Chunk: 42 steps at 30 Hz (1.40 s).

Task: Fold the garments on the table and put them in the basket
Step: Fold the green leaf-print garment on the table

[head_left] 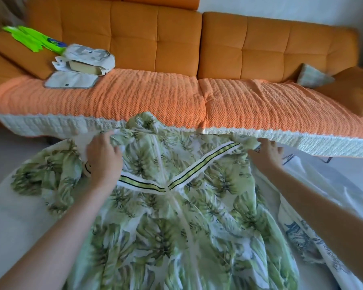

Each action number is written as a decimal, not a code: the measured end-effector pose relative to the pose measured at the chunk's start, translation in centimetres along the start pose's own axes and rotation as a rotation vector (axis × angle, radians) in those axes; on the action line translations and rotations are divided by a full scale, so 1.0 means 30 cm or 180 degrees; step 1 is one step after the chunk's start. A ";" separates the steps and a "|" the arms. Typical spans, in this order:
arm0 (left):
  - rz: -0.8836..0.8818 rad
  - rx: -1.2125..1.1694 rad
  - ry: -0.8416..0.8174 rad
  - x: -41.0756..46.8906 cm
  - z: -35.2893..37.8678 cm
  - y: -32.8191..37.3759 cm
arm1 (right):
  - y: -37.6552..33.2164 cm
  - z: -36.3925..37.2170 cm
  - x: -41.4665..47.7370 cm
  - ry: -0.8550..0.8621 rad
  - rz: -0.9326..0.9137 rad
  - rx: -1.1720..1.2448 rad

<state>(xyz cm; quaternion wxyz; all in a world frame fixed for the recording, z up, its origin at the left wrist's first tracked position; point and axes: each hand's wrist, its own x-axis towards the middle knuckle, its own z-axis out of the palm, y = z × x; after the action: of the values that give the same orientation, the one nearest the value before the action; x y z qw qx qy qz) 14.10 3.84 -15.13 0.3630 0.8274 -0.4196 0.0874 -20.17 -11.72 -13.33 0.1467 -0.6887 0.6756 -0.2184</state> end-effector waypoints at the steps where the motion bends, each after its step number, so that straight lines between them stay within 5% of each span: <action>1: 0.0282 0.0175 -0.0360 -0.033 0.010 0.012 | -0.016 0.008 -0.031 -0.0030 -0.0367 -0.0101; 4: 0.0642 0.0856 -0.1324 -0.166 0.045 0.030 | -0.053 0.054 -0.118 -0.0830 -0.1130 -0.0131; 8: 0.0895 0.0828 -0.1369 -0.321 0.020 -0.033 | -0.022 0.144 -0.230 -0.2070 -0.1761 -0.0946; 13: -0.0027 0.0270 -0.1513 -0.360 -0.099 -0.148 | 0.082 0.149 -0.253 -0.1698 -0.1438 -0.1393; 18: -0.0869 0.1245 -0.1585 -0.286 -0.171 -0.295 | 0.126 0.113 -0.264 -0.1668 -0.1270 -0.1335; 21: -0.0619 0.1459 -0.1226 -0.207 -0.213 -0.297 | 0.101 0.108 -0.252 -0.1509 -0.1608 -0.0823; 24: -0.0131 0.1516 -0.1204 -0.126 -0.188 -0.318 | 0.025 0.074 -0.215 -0.1454 -0.1256 -0.0704; 28: 0.0563 0.1327 -0.2039 -0.106 -0.088 -0.289 | -0.077 0.086 -0.170 -0.1482 -0.1324 -0.0624; 33: -0.0410 0.1503 -0.2139 -0.093 -0.023 -0.340 | -0.120 0.194 -0.125 -0.1669 -0.1347 -0.0770; 37: -0.1164 0.1645 -0.2032 -0.084 -0.072 -0.368 | -0.104 0.228 -0.138 -0.1592 -0.0965 -0.1641; 42: -0.0477 0.1867 -0.1331 -0.090 -0.121 -0.192 | -0.197 0.182 -0.108 -0.0996 -0.1425 -0.1896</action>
<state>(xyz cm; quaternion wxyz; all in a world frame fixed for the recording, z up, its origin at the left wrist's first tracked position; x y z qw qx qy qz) 17.35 10.21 -16.76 0.0223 0.9247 -0.3800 0.0062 -12.31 -8.74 -15.44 -0.0094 -0.8561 0.5122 0.0678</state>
